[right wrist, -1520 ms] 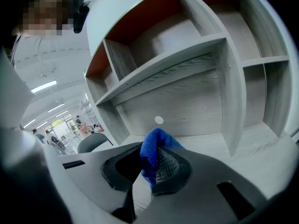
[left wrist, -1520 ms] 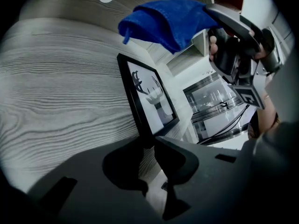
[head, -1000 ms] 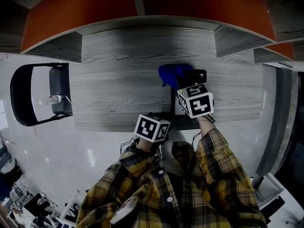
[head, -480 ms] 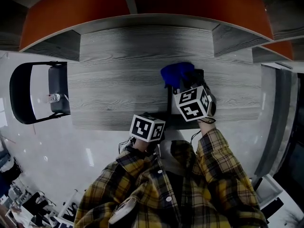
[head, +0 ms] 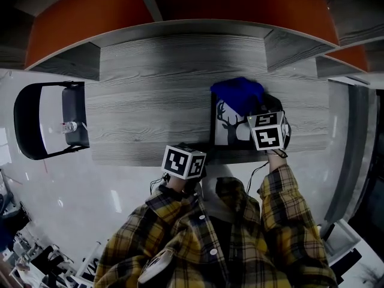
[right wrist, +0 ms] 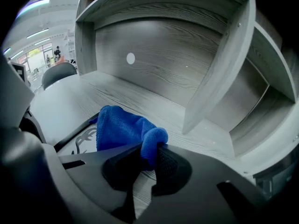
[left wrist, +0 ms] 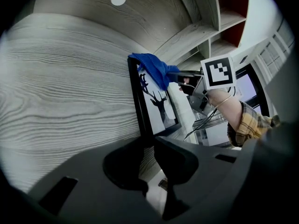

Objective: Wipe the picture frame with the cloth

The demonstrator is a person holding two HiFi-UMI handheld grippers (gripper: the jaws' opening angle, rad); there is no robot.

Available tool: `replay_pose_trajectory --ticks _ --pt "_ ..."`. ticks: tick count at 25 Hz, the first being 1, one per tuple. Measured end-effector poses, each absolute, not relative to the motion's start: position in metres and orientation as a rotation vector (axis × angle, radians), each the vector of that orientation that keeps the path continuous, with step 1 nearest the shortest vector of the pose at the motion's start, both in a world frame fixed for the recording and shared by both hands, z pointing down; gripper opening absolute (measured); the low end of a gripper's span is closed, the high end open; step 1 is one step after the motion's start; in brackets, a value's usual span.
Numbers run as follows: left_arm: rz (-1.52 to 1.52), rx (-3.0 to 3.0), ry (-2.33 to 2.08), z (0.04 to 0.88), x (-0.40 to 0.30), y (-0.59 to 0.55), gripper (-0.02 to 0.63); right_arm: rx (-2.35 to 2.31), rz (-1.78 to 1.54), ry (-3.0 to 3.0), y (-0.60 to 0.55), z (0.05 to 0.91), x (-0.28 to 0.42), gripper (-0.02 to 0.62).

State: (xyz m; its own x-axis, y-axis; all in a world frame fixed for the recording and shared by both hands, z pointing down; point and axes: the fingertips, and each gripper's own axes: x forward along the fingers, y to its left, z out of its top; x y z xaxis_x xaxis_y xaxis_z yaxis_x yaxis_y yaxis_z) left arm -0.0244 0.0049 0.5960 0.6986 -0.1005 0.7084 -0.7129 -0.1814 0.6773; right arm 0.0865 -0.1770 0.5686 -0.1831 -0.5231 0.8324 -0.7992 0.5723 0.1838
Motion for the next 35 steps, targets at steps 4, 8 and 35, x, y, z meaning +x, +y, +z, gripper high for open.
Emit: replay_pose_trajectory --ticks 4,8,35 --pt "0.621 1.686 -0.665 0.596 -0.024 0.005 0.072 1.133 0.405 -1.809 -0.176 0.573 0.114 0.041" --pt "0.624 1.690 -0.662 0.596 -0.024 0.005 0.074 1.168 0.446 -1.783 -0.168 0.582 0.141 0.041" --pt "0.629 1.695 -0.600 0.595 -0.006 0.003 0.072 0.940 0.677 -2.066 -0.104 0.556 -0.002 0.041"
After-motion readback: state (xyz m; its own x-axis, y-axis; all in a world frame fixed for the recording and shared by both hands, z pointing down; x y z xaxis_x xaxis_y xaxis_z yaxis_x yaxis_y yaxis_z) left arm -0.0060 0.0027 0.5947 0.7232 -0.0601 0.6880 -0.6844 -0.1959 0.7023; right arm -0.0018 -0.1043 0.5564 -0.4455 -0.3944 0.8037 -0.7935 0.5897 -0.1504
